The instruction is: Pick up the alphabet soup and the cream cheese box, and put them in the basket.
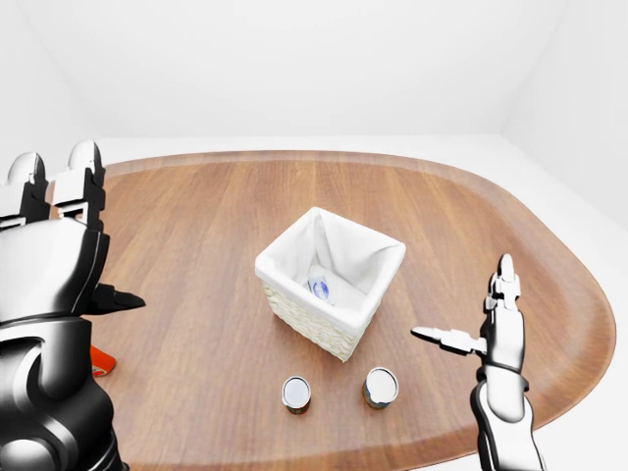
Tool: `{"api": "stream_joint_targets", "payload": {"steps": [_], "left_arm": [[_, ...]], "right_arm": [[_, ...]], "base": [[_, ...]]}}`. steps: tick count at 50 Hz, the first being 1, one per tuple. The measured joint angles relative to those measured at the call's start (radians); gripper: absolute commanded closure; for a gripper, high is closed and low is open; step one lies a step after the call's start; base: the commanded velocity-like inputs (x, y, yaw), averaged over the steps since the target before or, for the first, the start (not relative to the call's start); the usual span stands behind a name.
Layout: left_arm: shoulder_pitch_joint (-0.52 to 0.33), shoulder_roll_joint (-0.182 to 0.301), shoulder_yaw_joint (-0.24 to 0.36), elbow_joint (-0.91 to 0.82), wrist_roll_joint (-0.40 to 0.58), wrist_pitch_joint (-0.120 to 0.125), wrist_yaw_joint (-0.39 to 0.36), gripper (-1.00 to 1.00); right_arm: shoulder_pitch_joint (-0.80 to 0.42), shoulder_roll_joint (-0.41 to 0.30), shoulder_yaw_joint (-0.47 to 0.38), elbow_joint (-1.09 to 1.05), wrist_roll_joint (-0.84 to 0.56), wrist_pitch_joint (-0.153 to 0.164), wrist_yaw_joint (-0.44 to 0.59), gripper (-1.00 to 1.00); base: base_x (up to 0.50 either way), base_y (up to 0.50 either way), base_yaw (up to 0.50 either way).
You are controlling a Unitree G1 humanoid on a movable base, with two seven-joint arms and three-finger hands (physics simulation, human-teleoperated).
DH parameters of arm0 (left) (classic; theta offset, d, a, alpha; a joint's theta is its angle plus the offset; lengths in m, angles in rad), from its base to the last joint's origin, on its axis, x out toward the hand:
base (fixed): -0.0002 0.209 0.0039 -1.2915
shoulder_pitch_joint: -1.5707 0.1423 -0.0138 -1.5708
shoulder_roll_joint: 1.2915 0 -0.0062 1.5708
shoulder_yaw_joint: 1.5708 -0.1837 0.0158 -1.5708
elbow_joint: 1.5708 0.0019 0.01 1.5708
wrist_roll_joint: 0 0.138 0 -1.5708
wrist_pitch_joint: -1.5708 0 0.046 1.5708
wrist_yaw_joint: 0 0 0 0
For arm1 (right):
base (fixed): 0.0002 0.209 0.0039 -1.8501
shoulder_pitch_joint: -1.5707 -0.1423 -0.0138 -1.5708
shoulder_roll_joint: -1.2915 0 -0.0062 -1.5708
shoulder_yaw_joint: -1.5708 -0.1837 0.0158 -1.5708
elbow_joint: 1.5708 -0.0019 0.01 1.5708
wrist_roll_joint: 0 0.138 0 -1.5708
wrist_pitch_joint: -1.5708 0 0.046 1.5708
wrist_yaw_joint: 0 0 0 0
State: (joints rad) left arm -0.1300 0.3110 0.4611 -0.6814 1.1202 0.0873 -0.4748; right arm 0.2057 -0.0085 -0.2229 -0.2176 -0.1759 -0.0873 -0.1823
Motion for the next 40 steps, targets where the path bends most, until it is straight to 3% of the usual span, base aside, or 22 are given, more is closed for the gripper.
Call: {"api": "stream_joint_targets", "payload": {"steps": [40], "left_arm": [[0.024, -0.024, -0.012, 0.031, 0.006, 0.0, 0.013, -1.0]], "right_arm": [[0.195, 0.05, 0.033, -0.072, -0.078, 0.0, 0.27, -1.0]], "base": [[0.0, 0.0, 0.0]]}}
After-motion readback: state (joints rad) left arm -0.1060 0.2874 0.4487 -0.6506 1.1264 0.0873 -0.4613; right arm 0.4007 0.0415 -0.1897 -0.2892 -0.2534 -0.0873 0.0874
